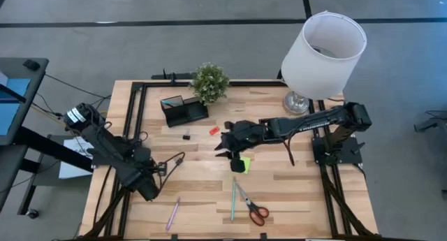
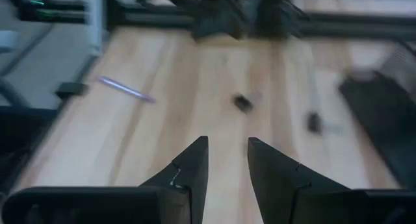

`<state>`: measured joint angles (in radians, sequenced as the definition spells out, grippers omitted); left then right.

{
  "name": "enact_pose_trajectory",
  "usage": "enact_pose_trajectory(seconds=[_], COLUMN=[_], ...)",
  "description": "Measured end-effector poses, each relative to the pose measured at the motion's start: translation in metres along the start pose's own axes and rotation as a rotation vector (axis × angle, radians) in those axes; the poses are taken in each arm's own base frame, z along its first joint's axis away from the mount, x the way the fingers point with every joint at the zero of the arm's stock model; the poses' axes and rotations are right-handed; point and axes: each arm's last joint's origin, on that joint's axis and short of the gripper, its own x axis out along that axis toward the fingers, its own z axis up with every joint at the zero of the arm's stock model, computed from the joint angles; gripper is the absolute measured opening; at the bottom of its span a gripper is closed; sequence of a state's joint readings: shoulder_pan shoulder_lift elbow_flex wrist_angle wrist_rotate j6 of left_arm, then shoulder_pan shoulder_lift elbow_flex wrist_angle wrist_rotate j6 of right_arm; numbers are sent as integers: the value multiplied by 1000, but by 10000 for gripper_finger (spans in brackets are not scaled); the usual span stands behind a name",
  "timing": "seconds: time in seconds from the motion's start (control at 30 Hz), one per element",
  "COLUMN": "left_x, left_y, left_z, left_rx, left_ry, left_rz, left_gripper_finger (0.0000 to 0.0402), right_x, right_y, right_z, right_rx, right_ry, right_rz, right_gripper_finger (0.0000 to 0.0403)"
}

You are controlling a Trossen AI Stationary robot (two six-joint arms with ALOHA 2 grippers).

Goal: Pick and place office supplies into organizer
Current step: Put the yellow pencil into the black organizer

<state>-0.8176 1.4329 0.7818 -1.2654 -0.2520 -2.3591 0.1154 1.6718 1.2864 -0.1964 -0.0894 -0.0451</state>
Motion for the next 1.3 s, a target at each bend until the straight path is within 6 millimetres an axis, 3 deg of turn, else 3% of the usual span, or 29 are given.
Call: enact_pose_trajectory(seconds=[0.07, 0.27, 0.43, 0.83, 1.3], left_x=[1, 0, 5, 46, 50], left_y=[2, 0, 11, 22, 13], left_z=[-5, -8, -5, -15, -10], left_rx=[4, 21, 25, 2, 8], left_ry=[37, 10, 49, 207, 110], left_rz=[58, -7, 169, 216, 68], left_gripper_finger=[0, 0, 0, 0, 0], right_x=[6, 30, 40, 39, 38], right_y=[-1, -22, -39, -45, -50], right_z=[3, -7, -21, -23, -22], right_rx=[-39, -42, 13, 20, 9], right_ry=[-50, -63, 2, 15, -5], right_rz=[9, -31, -29, -10, -1], right_gripper_finger=[102, 102, 102, 102, 102])
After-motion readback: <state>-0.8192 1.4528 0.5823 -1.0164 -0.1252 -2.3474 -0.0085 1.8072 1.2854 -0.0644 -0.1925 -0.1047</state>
